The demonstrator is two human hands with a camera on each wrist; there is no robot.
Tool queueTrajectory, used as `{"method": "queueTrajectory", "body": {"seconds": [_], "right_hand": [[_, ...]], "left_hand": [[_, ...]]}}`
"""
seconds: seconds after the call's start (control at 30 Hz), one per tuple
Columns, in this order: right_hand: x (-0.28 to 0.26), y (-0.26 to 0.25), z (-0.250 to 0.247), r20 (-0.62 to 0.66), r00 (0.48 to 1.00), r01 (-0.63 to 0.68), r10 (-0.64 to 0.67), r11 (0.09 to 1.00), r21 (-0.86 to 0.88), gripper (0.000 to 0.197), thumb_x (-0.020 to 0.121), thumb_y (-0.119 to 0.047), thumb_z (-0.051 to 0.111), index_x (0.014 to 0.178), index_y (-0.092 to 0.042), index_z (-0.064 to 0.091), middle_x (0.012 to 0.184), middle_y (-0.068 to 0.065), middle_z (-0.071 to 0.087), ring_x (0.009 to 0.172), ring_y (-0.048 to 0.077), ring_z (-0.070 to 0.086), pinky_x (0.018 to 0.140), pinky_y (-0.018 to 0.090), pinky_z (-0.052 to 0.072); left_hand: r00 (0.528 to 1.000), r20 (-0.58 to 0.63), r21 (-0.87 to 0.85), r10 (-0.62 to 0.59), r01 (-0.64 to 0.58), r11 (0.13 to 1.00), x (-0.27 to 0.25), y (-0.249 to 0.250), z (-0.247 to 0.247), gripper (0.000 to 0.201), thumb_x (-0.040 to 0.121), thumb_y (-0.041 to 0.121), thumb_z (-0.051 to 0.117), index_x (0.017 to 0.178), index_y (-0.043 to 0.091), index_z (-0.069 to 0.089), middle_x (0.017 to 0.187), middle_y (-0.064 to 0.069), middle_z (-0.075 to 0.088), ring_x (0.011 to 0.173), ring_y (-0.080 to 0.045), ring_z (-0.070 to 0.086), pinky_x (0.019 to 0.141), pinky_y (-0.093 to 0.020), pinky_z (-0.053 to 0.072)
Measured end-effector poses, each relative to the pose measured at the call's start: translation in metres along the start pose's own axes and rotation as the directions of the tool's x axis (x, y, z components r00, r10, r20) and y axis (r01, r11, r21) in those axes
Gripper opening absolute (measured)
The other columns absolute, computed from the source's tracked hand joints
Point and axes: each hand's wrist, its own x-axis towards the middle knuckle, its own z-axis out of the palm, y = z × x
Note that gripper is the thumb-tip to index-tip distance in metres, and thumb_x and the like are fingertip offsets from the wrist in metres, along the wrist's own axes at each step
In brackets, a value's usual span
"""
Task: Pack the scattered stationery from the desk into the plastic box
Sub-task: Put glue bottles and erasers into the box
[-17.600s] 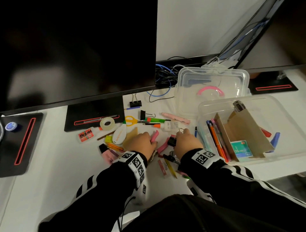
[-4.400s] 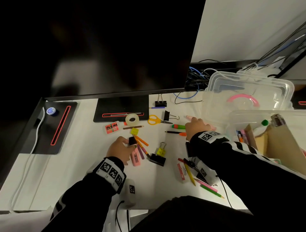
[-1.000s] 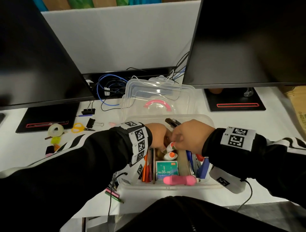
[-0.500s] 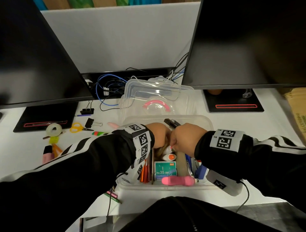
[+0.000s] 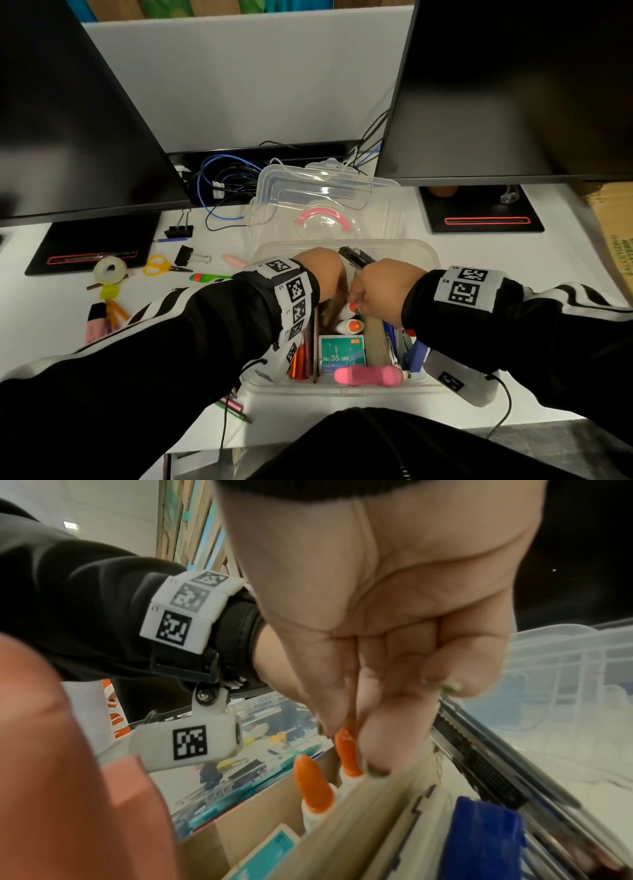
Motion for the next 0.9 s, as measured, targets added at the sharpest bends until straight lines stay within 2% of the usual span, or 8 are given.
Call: {"method": "queueTrajectory", "body": {"seconds": [0.1, 0.27, 0.4, 0.47, 0.53, 0.57, 0.73, 0.9], "right_hand": [[0.001, 0.000, -0.001, 0.027, 1.000, -0.015, 0.015, 1.000, 0.003, 0.031, 0.095, -0.019, 0.046, 0.120, -0.014, 0.064, 0.123, 0.003, 0.061, 0.112, 0.019, 0.054, 0.099, 0.025, 0.038], [0.002, 0.000, -0.003, 0.068, 0.997, -0.026, 0.027, 1.000, -0.014, 0.033, 0.096, -0.023, 0.045, 0.123, -0.014, 0.062, 0.125, 0.003, 0.059, 0.114, 0.020, 0.053, 0.100, 0.026, 0.037], [0.001, 0.003, 0.001, 0.060, 0.998, -0.030, 0.029, 1.000, 0.010, 0.033, 0.096, -0.022, 0.046, 0.123, -0.012, 0.062, 0.124, 0.003, 0.060, 0.113, 0.019, 0.053, 0.097, 0.023, 0.037], [-0.002, 0.005, 0.001, 0.023, 0.999, -0.038, 0.037, 0.999, 0.033, 0.030, 0.093, -0.022, 0.052, 0.118, -0.011, 0.063, 0.119, 0.003, 0.062, 0.106, 0.017, 0.056, 0.088, 0.019, 0.040], [-0.007, 0.004, -0.003, 0.019, 1.000, -0.020, 0.020, 0.999, 0.032, 0.027, 0.091, -0.021, 0.055, 0.113, -0.010, 0.064, 0.112, 0.002, 0.062, 0.092, 0.014, 0.051, 0.068, 0.012, 0.036], [-0.009, 0.003, -0.005, 0.038, 0.999, -0.005, 0.005, 1.000, 0.012, 0.026, 0.091, -0.020, 0.054, 0.113, -0.010, 0.063, 0.110, 0.003, 0.061, 0.089, 0.012, 0.047, 0.064, 0.015, 0.034], [-0.012, -0.002, -0.006, 0.109, 0.994, 0.038, -0.026, 0.993, -0.110, 0.026, 0.091, -0.019, 0.052, 0.113, -0.010, 0.065, 0.113, 0.004, 0.065, 0.085, 0.012, 0.049, 0.074, 0.021, 0.035], [-0.014, -0.004, -0.006, 0.169, 0.981, 0.113, -0.096, 0.989, -0.097, 0.031, 0.091, -0.021, 0.055, 0.120, -0.024, 0.064, 0.119, -0.008, 0.064, 0.107, 0.011, 0.055, 0.086, 0.017, 0.036]], "left_hand": [[0.996, -0.073, -0.015, -0.048, 0.047, 0.999, 0.001, -0.002, -0.002, 0.027, 0.087, 0.027, 0.062, 0.111, 0.016, 0.069, 0.111, -0.006, 0.063, 0.100, -0.023, 0.057, 0.087, -0.029, 0.046], [0.984, -0.156, -0.032, -0.092, 0.088, 0.996, -0.001, -0.001, 0.001, 0.017, 0.088, 0.018, 0.059, 0.101, 0.010, 0.066, 0.106, -0.008, 0.062, 0.096, -0.025, 0.058, 0.078, -0.029, 0.045], [0.973, -0.211, -0.080, -0.091, 0.076, 0.994, -0.006, -0.001, 0.003, 0.015, 0.088, 0.010, 0.054, 0.101, 0.010, 0.060, 0.107, -0.008, 0.058, 0.099, -0.025, 0.056, 0.085, -0.032, 0.046], [0.965, -0.241, -0.107, -0.100, 0.076, 0.991, -0.008, -0.001, 0.005, 0.012, 0.086, 0.007, 0.053, 0.097, 0.012, 0.057, 0.102, -0.007, 0.059, 0.095, -0.025, 0.056, 0.082, -0.032, 0.046], [0.960, -0.255, -0.109, -0.115, 0.090, 0.990, -0.008, -0.002, 0.005, 0.015, 0.085, 0.005, 0.053, 0.097, 0.014, 0.056, 0.102, -0.006, 0.059, 0.093, -0.024, 0.056, 0.080, -0.031, 0.045], [0.960, -0.251, -0.103, -0.122, 0.099, 0.990, -0.008, -0.003, 0.004, 0.017, 0.086, 0.005, 0.053, 0.100, 0.013, 0.056, 0.104, -0.006, 0.059, 0.095, -0.024, 0.056, 0.080, -0.030, 0.044], [0.952, -0.250, -0.040, -0.177, 0.173, 0.984, -0.008, -0.011, 0.000, 0.019, 0.091, 0.010, 0.048, 0.106, 0.005, 0.058, 0.111, -0.010, 0.060, 0.101, -0.025, 0.058, 0.080, -0.027, 0.043], [0.954, -0.204, -0.023, -0.218, 0.218, 0.976, -0.008, -0.017, -0.002, 0.026, 0.095, 0.015, 0.044, 0.116, 0.003, 0.054, 0.119, -0.011, 0.057, 0.109, -0.025, 0.056, 0.089, -0.029, 0.043]]}}
